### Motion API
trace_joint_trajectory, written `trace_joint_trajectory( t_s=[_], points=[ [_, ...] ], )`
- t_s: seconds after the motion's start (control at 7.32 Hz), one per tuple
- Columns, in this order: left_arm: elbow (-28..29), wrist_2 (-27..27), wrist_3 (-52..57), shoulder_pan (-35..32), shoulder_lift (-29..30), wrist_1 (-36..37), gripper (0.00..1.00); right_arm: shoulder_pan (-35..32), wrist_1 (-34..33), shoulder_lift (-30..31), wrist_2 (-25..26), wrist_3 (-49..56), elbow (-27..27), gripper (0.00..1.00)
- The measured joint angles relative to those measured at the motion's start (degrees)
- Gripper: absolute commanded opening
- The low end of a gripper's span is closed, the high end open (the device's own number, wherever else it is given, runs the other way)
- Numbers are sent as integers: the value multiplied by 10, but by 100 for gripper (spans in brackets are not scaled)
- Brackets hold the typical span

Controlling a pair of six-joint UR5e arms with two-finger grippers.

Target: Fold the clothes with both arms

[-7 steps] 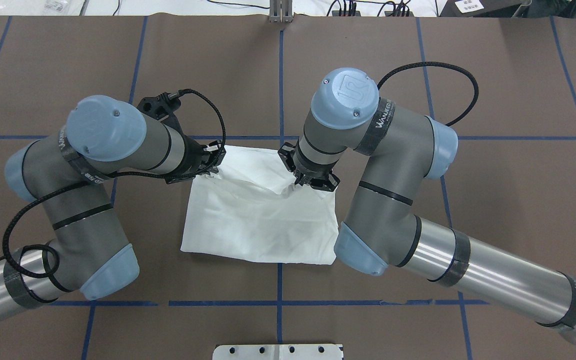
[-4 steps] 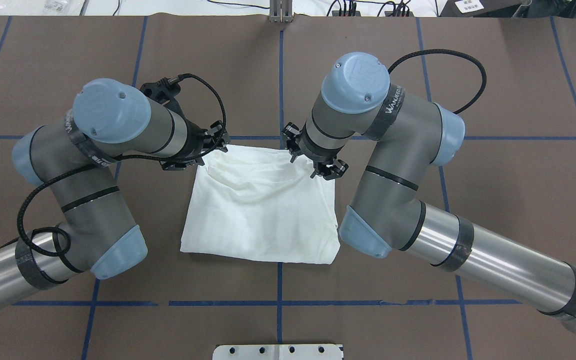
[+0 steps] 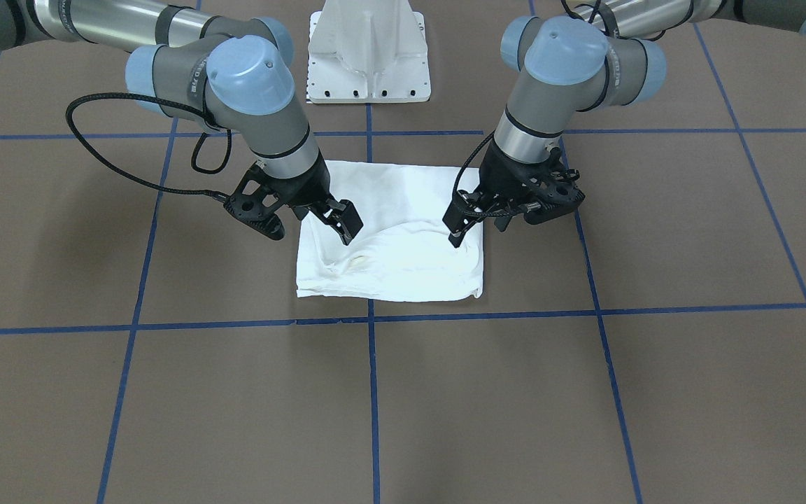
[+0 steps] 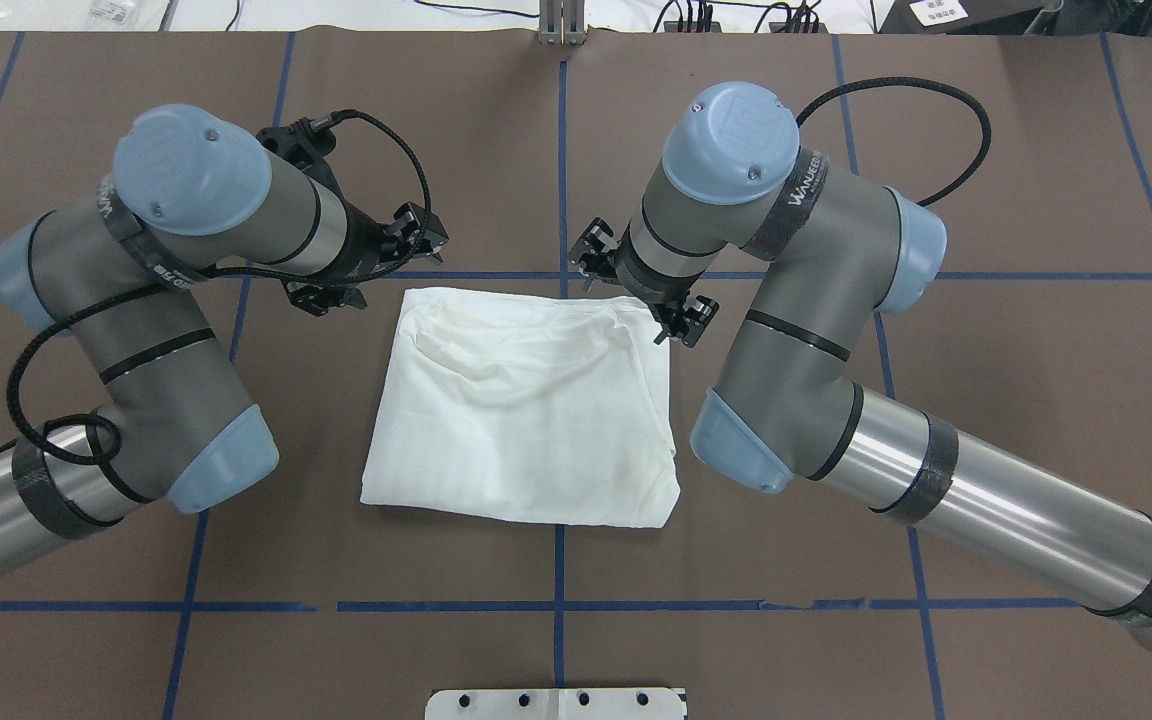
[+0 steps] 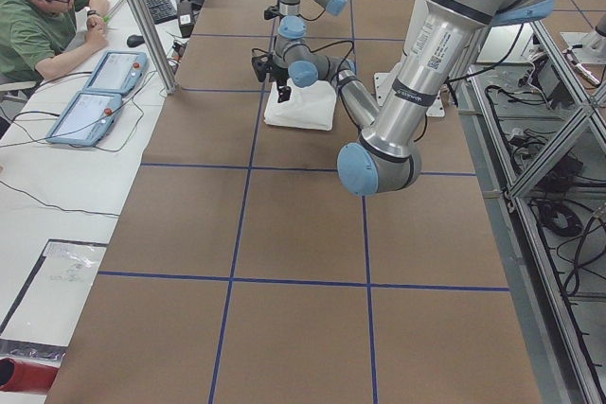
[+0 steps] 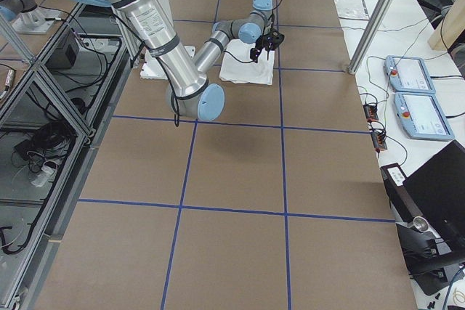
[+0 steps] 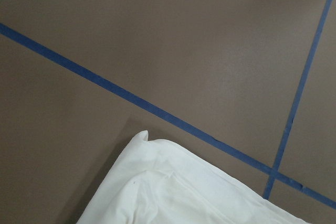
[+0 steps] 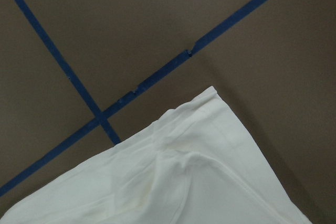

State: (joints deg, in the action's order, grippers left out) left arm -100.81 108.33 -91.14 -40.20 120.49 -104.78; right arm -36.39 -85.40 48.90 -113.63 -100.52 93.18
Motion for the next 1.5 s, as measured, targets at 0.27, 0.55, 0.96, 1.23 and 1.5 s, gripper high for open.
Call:
trace_joint_trajectory(
  t_s=[0.27, 0.55, 0.96, 1.23, 1.5],
  points=[
    [-4, 4, 103, -36, -32, 0, 100, -8, -4, 7, 29, 99, -2, 100],
    [-7, 35, 263, -119, -77, 0, 100, -68, -6, 47, 25, 232, 1, 100],
    [-7, 135, 562, -296, -160, 2, 100, -253, -5, 145, -72, 550, -20, 100],
    [-3, 166, 741, -388, -216, 16, 100, -378, -4, 228, -159, 781, -43, 100],
    [-2, 177, 857, -441, -262, 25, 100, -460, -6, 308, -235, 941, -44, 100]
  ],
)
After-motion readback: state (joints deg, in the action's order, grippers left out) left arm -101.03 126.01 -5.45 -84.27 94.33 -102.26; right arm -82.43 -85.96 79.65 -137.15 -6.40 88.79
